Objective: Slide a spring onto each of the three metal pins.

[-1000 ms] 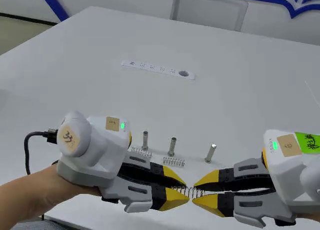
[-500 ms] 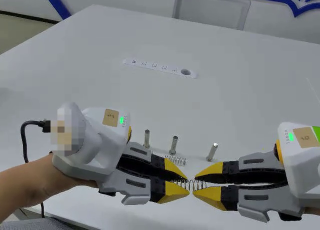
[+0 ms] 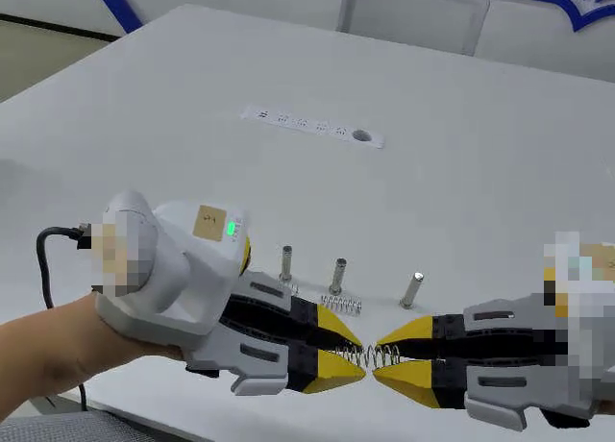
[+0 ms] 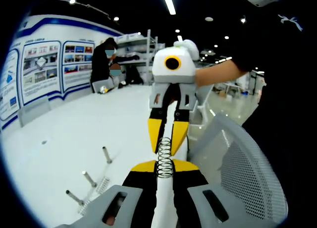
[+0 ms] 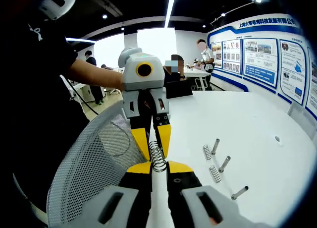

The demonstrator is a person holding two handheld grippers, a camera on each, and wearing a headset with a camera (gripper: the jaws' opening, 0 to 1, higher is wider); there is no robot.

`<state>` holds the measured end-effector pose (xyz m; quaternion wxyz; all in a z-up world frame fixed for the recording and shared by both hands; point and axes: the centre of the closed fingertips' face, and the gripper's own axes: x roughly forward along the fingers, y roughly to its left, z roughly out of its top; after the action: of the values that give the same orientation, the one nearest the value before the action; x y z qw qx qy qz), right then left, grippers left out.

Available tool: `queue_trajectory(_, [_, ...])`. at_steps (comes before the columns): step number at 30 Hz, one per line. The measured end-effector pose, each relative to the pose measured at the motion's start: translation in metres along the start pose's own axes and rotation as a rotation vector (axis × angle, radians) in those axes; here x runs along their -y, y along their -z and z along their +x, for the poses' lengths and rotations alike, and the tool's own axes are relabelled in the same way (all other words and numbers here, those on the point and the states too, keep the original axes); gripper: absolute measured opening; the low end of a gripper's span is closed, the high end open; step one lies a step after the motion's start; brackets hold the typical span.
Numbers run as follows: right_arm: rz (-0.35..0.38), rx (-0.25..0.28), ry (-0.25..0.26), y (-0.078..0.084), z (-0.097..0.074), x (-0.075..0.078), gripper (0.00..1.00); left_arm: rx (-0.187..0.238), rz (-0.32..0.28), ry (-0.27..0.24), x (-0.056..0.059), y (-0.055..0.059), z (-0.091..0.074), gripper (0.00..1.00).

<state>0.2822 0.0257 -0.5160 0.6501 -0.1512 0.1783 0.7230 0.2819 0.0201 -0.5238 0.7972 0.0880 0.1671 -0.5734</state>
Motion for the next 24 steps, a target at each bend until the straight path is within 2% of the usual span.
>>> queue_trajectory(5, [-0.018,0.003,-0.010,-0.005,0.000,-0.003,0.11,-0.033,0.029,0.000,0.000,0.002,0.002,0.10])
queue_trajectory(6, [-0.013,0.017,-0.012,-0.008,0.000,-0.003,0.11,-0.037,0.031,0.000,0.000,0.003,0.002,0.10])
queue_trajectory(8, [0.019,0.085,-0.031,-0.022,0.003,-0.005,0.11,-0.040,0.028,0.004,0.000,0.003,0.004,0.10])
queue_trajectory(11, [0.069,0.151,-0.015,-0.037,0.010,0.002,0.11,-0.021,0.025,-0.034,-0.006,-0.002,0.008,0.10])
queue_trajectory(13, [0.053,0.147,-0.012,-0.041,0.013,0.003,0.11,-0.003,0.021,-0.057,-0.010,-0.006,0.008,0.10])
queue_trajectory(16, [0.033,0.136,-0.016,-0.044,0.017,0.003,0.11,-0.003,0.020,-0.062,-0.012,-0.007,0.006,0.10])
queue_trajectory(21, [0.008,0.130,0.010,-0.047,0.016,0.004,0.10,0.007,0.020,-0.074,-0.014,-0.008,0.003,0.10])
queue_trajectory(24, [-0.012,0.093,0.025,-0.044,0.018,0.005,0.10,0.002,0.026,-0.078,-0.016,-0.006,0.004,0.10])
